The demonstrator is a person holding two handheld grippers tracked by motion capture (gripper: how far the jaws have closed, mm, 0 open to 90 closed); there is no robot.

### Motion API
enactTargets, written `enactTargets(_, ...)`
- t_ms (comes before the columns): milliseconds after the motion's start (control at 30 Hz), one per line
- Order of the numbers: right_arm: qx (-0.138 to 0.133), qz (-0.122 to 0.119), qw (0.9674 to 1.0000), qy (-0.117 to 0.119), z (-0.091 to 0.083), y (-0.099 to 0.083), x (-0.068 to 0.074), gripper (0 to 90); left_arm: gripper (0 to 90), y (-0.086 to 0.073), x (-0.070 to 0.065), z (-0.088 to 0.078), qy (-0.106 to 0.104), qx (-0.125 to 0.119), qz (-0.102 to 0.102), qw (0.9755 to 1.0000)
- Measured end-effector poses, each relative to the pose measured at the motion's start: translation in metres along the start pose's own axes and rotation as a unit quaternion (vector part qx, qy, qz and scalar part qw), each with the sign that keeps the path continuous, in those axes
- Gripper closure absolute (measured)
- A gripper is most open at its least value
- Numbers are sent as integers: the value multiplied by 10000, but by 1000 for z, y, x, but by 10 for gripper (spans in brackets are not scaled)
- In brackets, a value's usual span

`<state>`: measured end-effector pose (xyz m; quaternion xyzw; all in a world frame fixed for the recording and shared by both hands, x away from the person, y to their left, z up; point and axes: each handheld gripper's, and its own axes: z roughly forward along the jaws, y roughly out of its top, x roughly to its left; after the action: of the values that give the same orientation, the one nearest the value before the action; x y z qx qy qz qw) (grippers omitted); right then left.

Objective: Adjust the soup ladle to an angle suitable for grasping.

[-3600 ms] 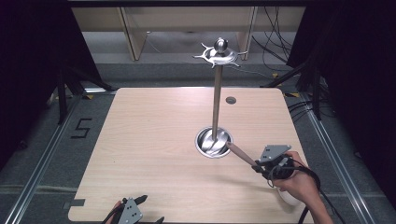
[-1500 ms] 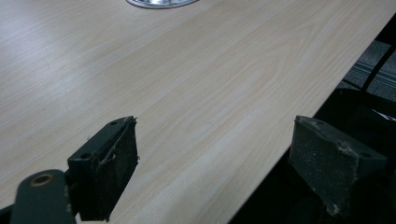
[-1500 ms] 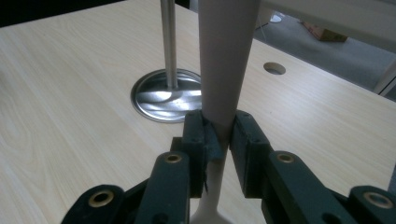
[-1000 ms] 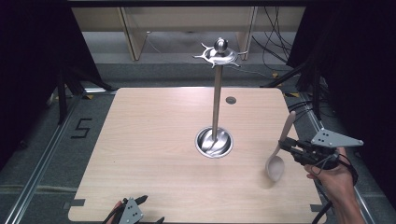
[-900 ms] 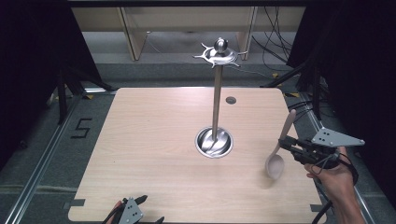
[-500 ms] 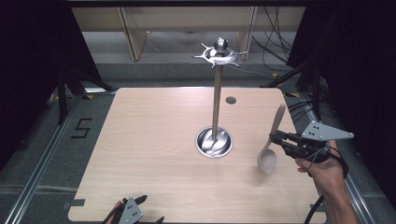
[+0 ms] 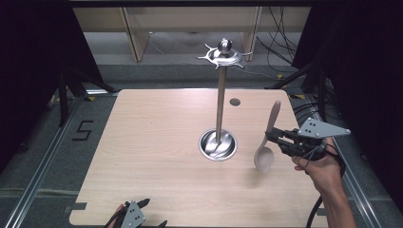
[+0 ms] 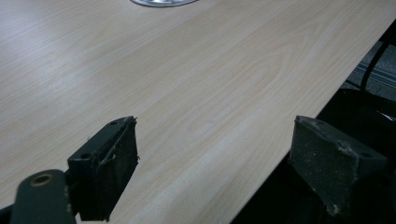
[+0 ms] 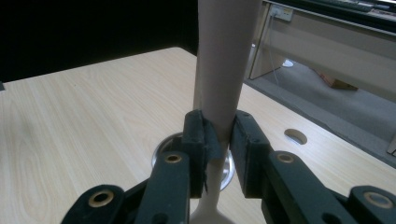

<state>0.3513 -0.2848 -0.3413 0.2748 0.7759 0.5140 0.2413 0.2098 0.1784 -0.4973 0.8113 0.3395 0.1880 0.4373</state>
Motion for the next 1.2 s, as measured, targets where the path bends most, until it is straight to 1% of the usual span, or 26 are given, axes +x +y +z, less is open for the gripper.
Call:
enactTargets(33, 15, -21, 10000, 66, 1, 1, -1, 770, 147, 0, 0, -1, -56, 45, 3, 10000)
enactTargets(67, -18, 10, 9999, 102, 2, 4, 0, 769, 148, 0, 1, -1, -22, 29, 39, 10000)
enactTargets(100, -18, 10, 9999, 102, 2, 4, 0, 769, 147, 0, 1, -1, -22, 29, 39, 10000)
enactTargets(133, -41, -99, 9999, 52, 3, 5, -1, 770, 147, 1, 1, -1, 9, 80, 54, 10000)
enactTargets(167, -31, -104, 9999, 68, 3, 7, -1, 769, 148, 0, -1, 0, 15, 26, -12, 10000)
enactTargets(200, -15, -18, 10000, 90, 4, 7, 0, 769, 147, 1, 0, -1, -11, 78, 23, 10000)
enactTargets(233, -30, 23, 10000, 89, 5, 8, 1, 769, 148, 0, 0, -1, 1, 48, 35, 10000)
enactTargets(267, -47, -40, 9999, 90, 6, 9, 0, 769, 147, 1, 0, -1, -29, 11, -17, 10000)
enactTargets(300, -47, -40, 9999, 90, 6, 9, 0, 769, 147, 1, 0, -1, -29, 11, -17, 10000)
enactTargets(333, -56, -108, 9999, 90, 8, 11, 0, 770, 147, 1, 0, -1, -40, 32, -15, 10000)
enactTargets(433, -68, -110, 9998, 146, 13, 15, 0, 770, 147, 1, 0, -1, -42, 33, 9, 10000)
enactTargets(500, -166, -85, 9998, 110, 16, 18, 1, 769, 147, 1, 0, -1, -44, 36, 14, 10000)
enactTargets(567, -141, -62, 9998, 133, 18, 22, 2, 770, 147, 1, 1, -1, -50, 72, -13, 10000)
enactTargets(600, -150, -25, 9998, 92, 20, 24, 3, 770, 147, 1, 2, -2, -35, 98, 42, 9999)
enactTargets(633, -126, -55, 9997, 185, 22, 26, 3, 769, 148, 1, 1, -2, -36, 95, 29, 9999)
enactTargets(667, -164, -114, 9997, 119, 23, 28, 2, 770, 147, 1, 1, -2, -28, 89, 17, 10000)
enactTargets(733, -159, -98, 9997, 148, 27, 32, 3, 769, 147, 1, 1, -2, -16, 67, 0, 10000)
enactTargets(800, -134, -145, 9997, 127, 29, 35, 2, 770, 147, 1, 1, -2, -22, 73, 21, 10000)
enactTargets(833, -199, -129, 9997, 70, 31, 37, 2, 769, 147, 1, 1, -2, -14, 71, 34, 10000)
enactTargets(867, -199, -129, 9997, 70, 31, 37, 2, 769, 147, 1, 1, -2, -14, 71, 34, 10000)
enactTargets(900, -161, -129, 9997, 151, 33, 41, 2, 769, 147, 1, 1, -2, -11, 66, 30, 10000)
enactTargets(967, -125, -102, 9997, 158, 35, 45, 1, 770, 147, 1, 1, -2, -8, 66, 31, 10000)
enactTargets(1067, -113, -94, 9998, 99, 36, 48, 1, 769, 147, 1, 1, -2, -9, 25, -30, 10000)
enactTargets(1133, -106, -107, 9998, 143, 38, 51, 0, 769, 147, 1, 1, -2, -5, 68, 20, 10000)
enactTargets(1167, -173, -135, 9997, 64, 40, 53, 0, 769, 147, 1, 1, -2, -10, 73, 33, 10000)
enactTargets(1200, -112, -89, 9998, 158, 40, 54, 0, 769, 148, 1, 1, -2, -10, 73, 33, 10000)
